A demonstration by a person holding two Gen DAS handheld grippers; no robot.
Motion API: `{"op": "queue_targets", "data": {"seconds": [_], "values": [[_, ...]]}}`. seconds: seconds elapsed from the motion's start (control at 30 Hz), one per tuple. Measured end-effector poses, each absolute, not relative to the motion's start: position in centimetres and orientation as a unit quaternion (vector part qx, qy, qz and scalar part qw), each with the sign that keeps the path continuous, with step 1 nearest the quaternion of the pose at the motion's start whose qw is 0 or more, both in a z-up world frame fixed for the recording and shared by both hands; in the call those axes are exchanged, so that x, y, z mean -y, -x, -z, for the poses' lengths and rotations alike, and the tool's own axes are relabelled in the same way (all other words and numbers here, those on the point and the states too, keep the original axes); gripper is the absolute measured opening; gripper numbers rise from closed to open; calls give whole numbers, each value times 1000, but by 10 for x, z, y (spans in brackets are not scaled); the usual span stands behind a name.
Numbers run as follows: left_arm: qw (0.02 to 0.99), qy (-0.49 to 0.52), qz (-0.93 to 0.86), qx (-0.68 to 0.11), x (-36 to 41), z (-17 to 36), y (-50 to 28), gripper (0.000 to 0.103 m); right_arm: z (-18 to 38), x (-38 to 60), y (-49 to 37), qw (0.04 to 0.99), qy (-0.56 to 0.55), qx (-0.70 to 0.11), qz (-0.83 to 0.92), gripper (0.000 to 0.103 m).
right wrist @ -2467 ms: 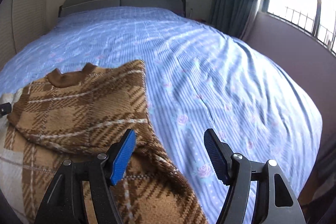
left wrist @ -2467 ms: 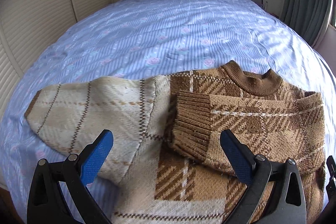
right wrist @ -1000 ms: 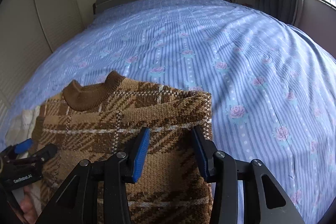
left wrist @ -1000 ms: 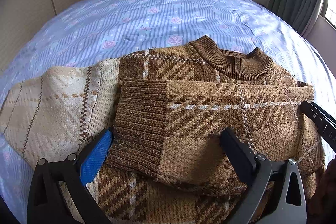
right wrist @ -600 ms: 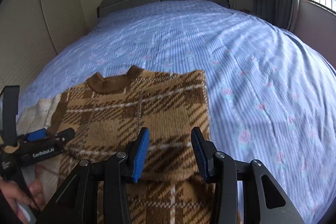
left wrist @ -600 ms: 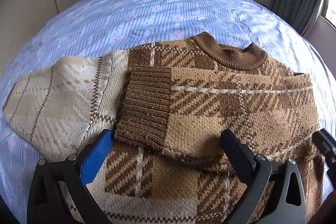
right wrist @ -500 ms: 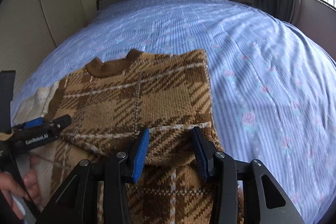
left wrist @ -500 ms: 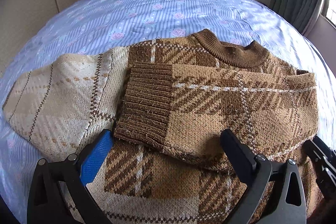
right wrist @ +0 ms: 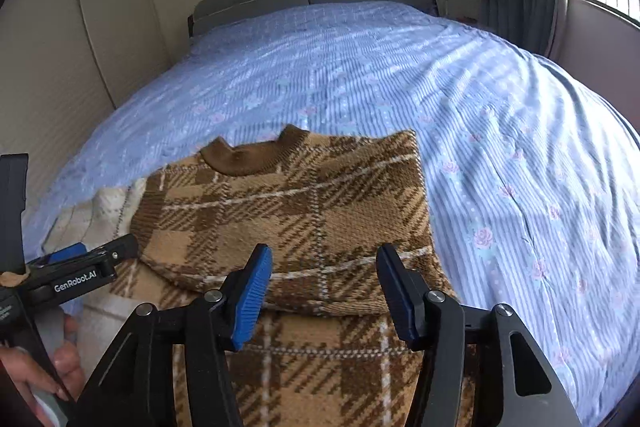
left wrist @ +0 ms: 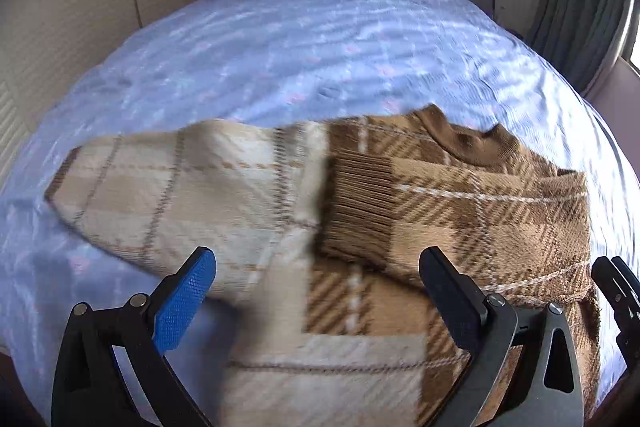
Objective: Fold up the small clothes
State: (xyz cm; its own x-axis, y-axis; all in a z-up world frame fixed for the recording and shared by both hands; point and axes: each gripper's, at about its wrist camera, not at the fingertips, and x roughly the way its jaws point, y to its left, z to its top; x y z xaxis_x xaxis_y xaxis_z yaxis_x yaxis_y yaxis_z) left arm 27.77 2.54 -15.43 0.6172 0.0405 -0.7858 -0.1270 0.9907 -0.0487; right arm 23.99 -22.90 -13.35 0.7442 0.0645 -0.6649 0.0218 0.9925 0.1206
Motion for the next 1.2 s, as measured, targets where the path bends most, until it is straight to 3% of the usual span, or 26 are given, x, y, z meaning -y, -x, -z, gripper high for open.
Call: {"op": "queue_targets", "data": {"seconds": [0.47, 0.8, 0.87, 0.93, 0.97, 1.2], "values": [[896, 98, -169, -399, -235, 151, -243, 103, 113, 48, -247, 939, -41, -340, -23, 56], [887, 182, -190, -381, -324, 177, -254, 80, 126, -57, -260, 936, -23, -347, -56, 56], [883, 205, -184, -380, -335, 185, -258, 72, 128, -69, -262, 936, -18, -347, -61, 56], [878, 224, -182, -383, -344, 193, -260, 55, 130, -76, -263, 935, -16, -349, -65, 56], [876, 229, -182, -384, -347, 197, -261, 52, 131, -77, -264, 934, -17, -351, -66, 56], [867, 281, -171, -374, -359, 215, -261, 49, 138, -78, -270, 930, -28, -361, -61, 56]]}}
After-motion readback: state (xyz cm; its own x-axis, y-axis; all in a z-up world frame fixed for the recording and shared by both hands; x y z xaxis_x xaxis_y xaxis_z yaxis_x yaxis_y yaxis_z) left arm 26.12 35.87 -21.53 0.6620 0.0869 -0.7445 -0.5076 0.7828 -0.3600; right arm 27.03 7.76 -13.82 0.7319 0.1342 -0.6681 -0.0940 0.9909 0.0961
